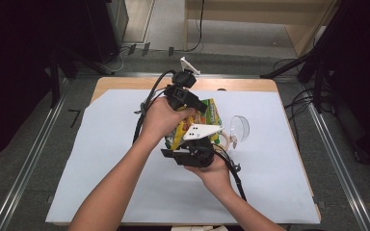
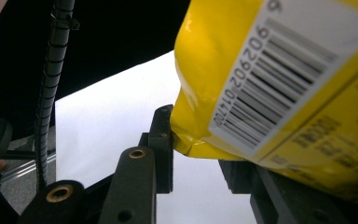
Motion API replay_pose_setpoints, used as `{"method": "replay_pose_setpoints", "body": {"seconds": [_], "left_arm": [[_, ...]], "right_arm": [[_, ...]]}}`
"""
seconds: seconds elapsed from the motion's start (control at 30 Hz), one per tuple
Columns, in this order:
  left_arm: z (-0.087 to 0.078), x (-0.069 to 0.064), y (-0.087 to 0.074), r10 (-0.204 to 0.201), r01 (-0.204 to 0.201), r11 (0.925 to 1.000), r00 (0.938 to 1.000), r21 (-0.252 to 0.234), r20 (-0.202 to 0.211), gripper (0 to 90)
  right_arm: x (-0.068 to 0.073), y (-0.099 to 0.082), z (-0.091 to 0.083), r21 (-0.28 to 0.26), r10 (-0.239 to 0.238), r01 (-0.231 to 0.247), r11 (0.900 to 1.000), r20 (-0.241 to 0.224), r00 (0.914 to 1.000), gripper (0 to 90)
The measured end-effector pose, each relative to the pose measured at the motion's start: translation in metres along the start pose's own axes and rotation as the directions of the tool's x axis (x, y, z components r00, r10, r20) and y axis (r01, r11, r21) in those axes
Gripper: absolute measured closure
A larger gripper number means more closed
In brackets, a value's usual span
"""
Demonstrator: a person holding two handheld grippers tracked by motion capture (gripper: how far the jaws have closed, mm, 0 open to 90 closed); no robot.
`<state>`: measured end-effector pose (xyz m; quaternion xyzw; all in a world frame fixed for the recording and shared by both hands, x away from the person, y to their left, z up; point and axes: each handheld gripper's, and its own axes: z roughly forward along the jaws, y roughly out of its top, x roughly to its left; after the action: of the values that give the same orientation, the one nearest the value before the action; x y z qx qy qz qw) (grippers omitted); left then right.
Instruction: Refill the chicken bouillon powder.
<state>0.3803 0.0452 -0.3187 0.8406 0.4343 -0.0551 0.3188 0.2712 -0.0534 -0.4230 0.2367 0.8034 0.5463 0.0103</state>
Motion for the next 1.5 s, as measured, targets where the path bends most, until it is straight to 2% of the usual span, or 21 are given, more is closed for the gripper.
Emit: {"method": "replay_pose_setpoints", "body": {"seconds": [0.17, 1.5], "left_arm": [[0.0007, -0.0004, -0.0006, 0.002, -0.002, 0.9999, 1.0, 0.012, 0.001, 81.1], [0.0023, 0.0004, -0.0017, -0.002, 0.002, 0.9999, 1.0, 0.012, 0.006, 81.1]], "right_arm": [[0.0015, 0.0002, 0.0004, 0.003, -0.001, 0.001, 1.0, -0.002, 1.0, 70.2], [0.0013, -0.0009, 0.0012, 0.007, -0.005, 0.005, 1.0, -0.004, 1.0, 70.1]]}}
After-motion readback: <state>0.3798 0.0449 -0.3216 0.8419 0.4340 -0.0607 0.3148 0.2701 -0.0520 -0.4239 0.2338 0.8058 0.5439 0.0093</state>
